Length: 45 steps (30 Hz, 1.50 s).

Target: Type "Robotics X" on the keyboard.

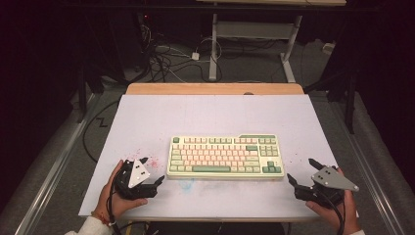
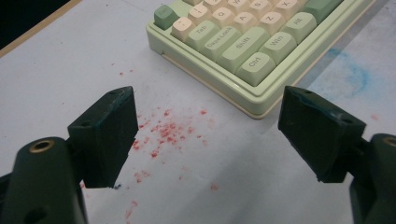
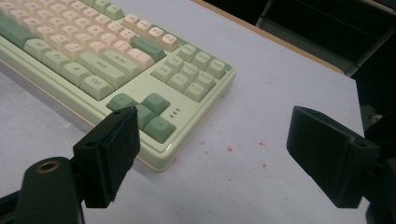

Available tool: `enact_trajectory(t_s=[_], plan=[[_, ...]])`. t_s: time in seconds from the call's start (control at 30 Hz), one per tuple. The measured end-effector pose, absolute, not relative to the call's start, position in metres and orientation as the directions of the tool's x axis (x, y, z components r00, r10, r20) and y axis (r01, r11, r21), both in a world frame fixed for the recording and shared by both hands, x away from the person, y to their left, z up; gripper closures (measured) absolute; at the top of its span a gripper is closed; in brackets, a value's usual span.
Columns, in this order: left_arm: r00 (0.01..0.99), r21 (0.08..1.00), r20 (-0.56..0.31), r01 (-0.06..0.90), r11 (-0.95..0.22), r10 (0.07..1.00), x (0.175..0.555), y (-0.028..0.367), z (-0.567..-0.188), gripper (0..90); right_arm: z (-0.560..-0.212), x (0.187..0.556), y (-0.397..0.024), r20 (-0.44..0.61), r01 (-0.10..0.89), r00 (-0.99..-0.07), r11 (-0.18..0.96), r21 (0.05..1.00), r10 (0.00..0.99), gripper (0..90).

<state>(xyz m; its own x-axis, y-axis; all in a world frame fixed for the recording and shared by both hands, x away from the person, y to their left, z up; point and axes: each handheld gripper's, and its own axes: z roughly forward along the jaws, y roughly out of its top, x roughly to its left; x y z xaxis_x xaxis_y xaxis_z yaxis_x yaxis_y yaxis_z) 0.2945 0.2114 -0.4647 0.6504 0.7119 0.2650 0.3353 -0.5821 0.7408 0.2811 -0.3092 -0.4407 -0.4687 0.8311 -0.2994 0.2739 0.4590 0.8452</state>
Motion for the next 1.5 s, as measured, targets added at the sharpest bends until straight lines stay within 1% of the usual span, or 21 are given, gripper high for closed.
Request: enact_trajectory(t_s=[0.33,0.4,0.53,0.7,0.83,0.87,1.2,1.23,1.37,1.43,1.47,1.5], plan=[[0.650,0.745,0.259,0.336,-0.576,0.714,0.290,0.216,-0.465,18.1,-0.440,0.283,-0.304,-0.312,0.263,-0.481,0.474,0.841,0.819,17.4],[0.657,0.746,0.250,0.338,-0.574,0.711,0.289,0.216,-0.464,20.5,-0.440,0.283,-0.301,-0.314,0.263,-0.483,0.477,0.839,0.818,17.4],[0.666,0.736,0.253,0.338,-0.587,0.701,0.289,0.215,-0.465,20.5,-0.437,0.283,-0.298,-0.327,0.247,-0.482,0.484,0.839,0.813,17.4],[0.651,0.761,0.235,0.339,-0.553,0.722,0.295,0.215,-0.459,21.2,-0.437,0.287,-0.294,-0.328,0.253,-0.481,0.486,0.836,0.813,17.4],[0.650,0.762,0.237,0.336,-0.553,0.722,0.300,0.211,-0.455,21.6,-0.436,0.289,-0.289,-0.322,0.247,-0.492,0.484,0.839,0.809,17.4],[0.654,0.762,0.227,0.343,-0.550,0.722,0.300,0.209,-0.455,21.7,-0.436,0.290,-0.287,-0.323,0.245,-0.494,0.486,0.839,0.807,17.4],[0.668,0.758,0.241,0.323,-0.567,0.704,0.306,0.195,-0.451,21.7,-0.434,0.300,-0.269,-0.321,0.234,-0.527,0.497,0.835,0.787,17.8],[0.671,0.758,0.241,0.321,-0.567,0.701,0.307,0.194,-0.450,21.6,-0.432,0.304,-0.268,-0.297,0.247,-0.532,0.481,0.841,0.793,18.8],[0.676,0.753,0.249,0.315,-0.577,0.694,0.309,0.189,-0.450,21.6,-0.430,0.309,-0.266,-0.283,0.260,-0.539,0.476,0.840,0.794,22.1],[0.679,0.749,0.252,0.314,-0.583,0.689,0.309,0.187,-0.451,21.7,-0.427,0.313,-0.264,-0.244,0.277,-0.551,0.451,0.848,0.798,32.8],[0.679,0.749,0.252,0.314,-0.583,0.689,0.309,0.187,-0.451,21.6,-0.426,0.314,-0.264,-0.218,0.272,-0.582,0.441,0.855,0.784,36.3],[0.679,0.747,0.257,0.312,-0.587,0.687,0.309,0.186,-0.451,21.6,-0.424,0.315,-0.264,-0.212,0.268,-0.593,0.439,0.858,0.777,36.7]])
